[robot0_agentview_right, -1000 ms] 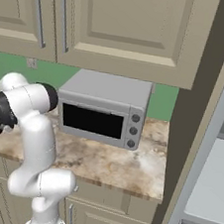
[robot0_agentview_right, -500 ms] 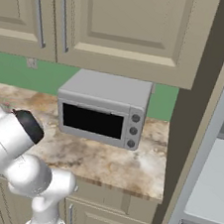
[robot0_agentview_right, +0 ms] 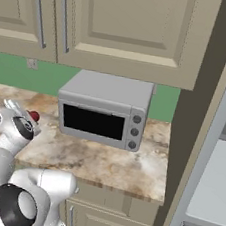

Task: Place the mango in the correct fridge rack based on whether it is a fruit or vegetable. Finally, close the fridge door.

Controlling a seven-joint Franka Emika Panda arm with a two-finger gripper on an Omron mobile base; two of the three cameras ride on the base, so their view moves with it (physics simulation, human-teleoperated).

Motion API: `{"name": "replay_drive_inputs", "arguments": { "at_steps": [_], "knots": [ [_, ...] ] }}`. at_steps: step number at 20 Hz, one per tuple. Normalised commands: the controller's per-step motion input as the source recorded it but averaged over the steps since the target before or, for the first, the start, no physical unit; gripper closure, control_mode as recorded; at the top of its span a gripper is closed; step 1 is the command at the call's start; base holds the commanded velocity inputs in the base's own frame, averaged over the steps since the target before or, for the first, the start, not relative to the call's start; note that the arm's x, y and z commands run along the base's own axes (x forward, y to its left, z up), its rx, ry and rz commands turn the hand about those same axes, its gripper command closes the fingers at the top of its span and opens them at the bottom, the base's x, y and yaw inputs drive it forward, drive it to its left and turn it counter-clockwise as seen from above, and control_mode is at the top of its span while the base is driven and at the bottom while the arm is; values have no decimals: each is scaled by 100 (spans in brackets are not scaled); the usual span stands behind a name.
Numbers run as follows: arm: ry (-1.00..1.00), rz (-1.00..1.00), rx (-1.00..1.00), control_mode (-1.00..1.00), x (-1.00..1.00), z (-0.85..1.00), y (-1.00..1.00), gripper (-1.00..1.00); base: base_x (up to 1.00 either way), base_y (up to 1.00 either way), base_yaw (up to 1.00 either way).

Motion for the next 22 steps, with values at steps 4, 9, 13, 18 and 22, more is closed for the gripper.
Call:
{"name": "replay_drive_inputs", "arguments": {
  "at_steps": [4, 9, 13, 18, 22],
  "knots": [
    [0, 0, 6, -100, -5, 89, -83, 100, 0, 0, 0],
    [13, 0, 0, -100, -37, 62, -98, 100, 0, 0, 0],
    [25, 0, -7, -100, -29, 42, -98, 100, 0, 0, 0],
    [23, 0, -14, -100, -11, 15, -83, 100, 0, 0, 0],
    [15, 0, -20, -100, -8, 0, -45, 100, 0, 0, 0]
  ]
}}
